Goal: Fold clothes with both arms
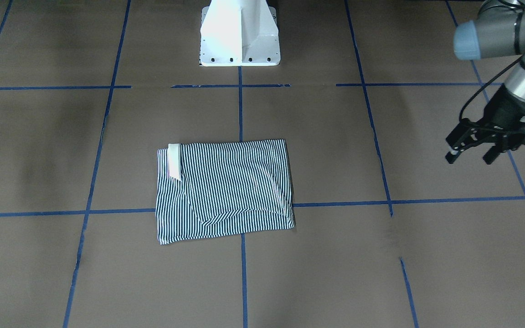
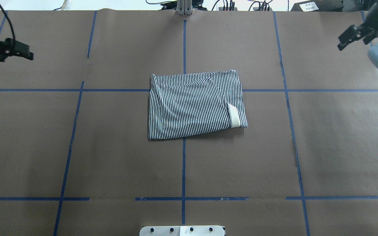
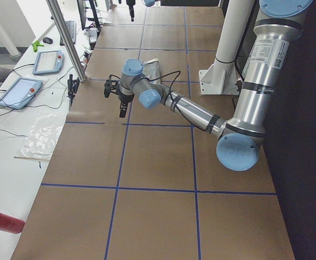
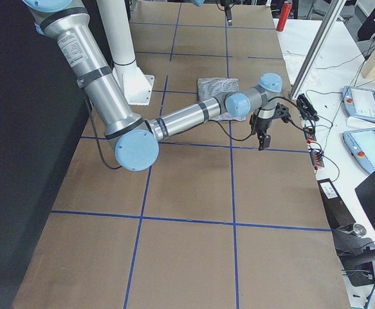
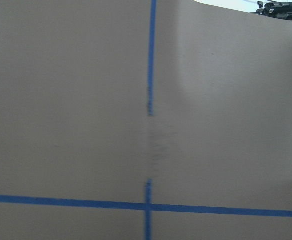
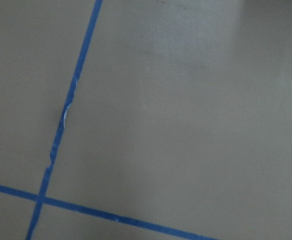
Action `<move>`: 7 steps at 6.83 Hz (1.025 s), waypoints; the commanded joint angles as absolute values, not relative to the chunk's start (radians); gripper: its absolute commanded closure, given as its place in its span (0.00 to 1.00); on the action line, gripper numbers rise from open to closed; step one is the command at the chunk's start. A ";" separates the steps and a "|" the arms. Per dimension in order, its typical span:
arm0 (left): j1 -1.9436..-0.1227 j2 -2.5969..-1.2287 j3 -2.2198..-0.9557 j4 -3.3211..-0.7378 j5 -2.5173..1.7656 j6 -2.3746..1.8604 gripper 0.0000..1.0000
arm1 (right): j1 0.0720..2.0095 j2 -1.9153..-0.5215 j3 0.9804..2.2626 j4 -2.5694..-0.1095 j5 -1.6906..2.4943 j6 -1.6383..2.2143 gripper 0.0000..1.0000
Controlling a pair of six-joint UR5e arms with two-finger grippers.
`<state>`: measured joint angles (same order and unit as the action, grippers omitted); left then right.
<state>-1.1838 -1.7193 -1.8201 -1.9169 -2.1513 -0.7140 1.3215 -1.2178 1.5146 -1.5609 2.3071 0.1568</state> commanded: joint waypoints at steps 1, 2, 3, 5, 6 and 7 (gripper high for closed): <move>-1.331 -1.594 -1.813 -1.838 -2.163 -0.323 0.00 | 1.495 -1.372 1.532 -1.607 2.416 -0.105 0.00; -1.410 -1.556 -1.799 -1.789 -2.201 -0.146 0.00 | 1.531 -1.391 1.540 -1.688 2.416 -0.186 0.00; -1.478 -1.528 -1.778 -1.761 -2.251 0.067 0.00 | 1.573 -1.397 1.561 -1.769 2.416 -0.216 0.00; -1.528 -1.461 -1.767 -1.779 -2.330 0.123 0.00 | 1.595 -1.459 1.644 -1.861 2.401 -0.206 0.00; -1.525 -1.486 -1.717 -1.814 -2.332 0.117 0.00 | 1.607 -1.466 1.641 -1.835 2.402 -0.218 0.00; -1.526 -1.468 -1.704 -1.844 -2.327 0.117 0.00 | 1.609 -1.477 1.654 -1.780 2.405 -0.204 0.00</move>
<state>-1.5229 -1.4794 -1.7301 -1.8102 -2.3261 0.1133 1.6017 -1.4623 1.6395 -1.8230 2.4028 -0.2105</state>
